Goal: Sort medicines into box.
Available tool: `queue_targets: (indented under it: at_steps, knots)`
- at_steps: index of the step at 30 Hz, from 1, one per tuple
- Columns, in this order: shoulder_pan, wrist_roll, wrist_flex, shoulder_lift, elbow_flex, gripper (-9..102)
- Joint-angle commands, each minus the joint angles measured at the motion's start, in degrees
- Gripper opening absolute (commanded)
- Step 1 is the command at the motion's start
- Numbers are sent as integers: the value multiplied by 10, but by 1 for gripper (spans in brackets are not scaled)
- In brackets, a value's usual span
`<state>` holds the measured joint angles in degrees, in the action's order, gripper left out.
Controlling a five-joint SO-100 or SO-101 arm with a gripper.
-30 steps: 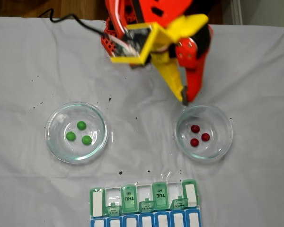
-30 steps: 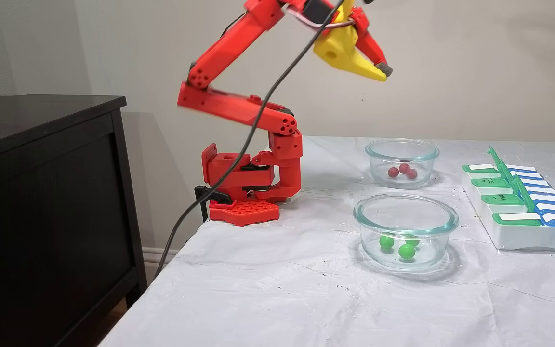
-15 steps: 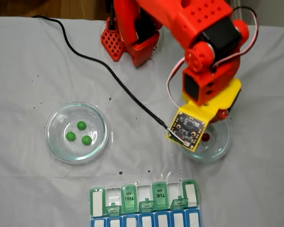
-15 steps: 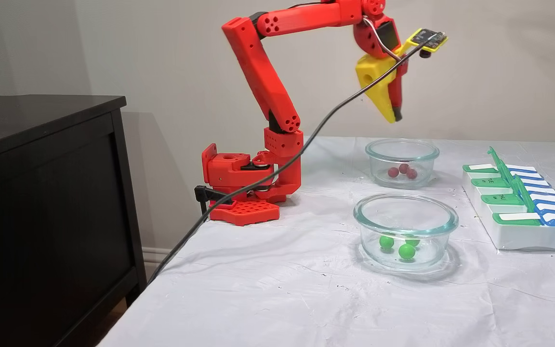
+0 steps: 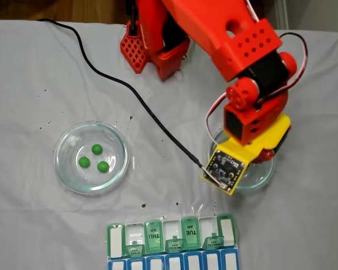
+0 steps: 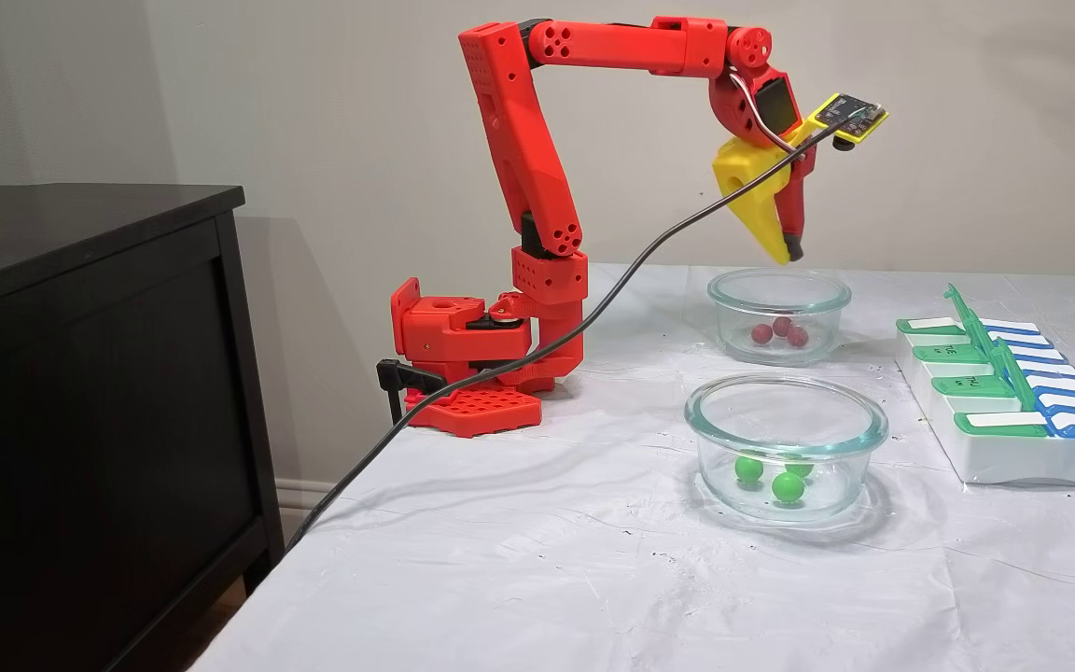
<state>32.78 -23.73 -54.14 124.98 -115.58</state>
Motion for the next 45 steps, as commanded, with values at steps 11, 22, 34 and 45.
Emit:
queue_targets:
  at_steps: [11,22,34,45]
  knots:
    - [27,29,-18,-24,8,0]
    - [43,26,3,-47,-12,3]
    - [52,33,8,-81,-8,10]
    - [61,36,15,-69,-8,12]
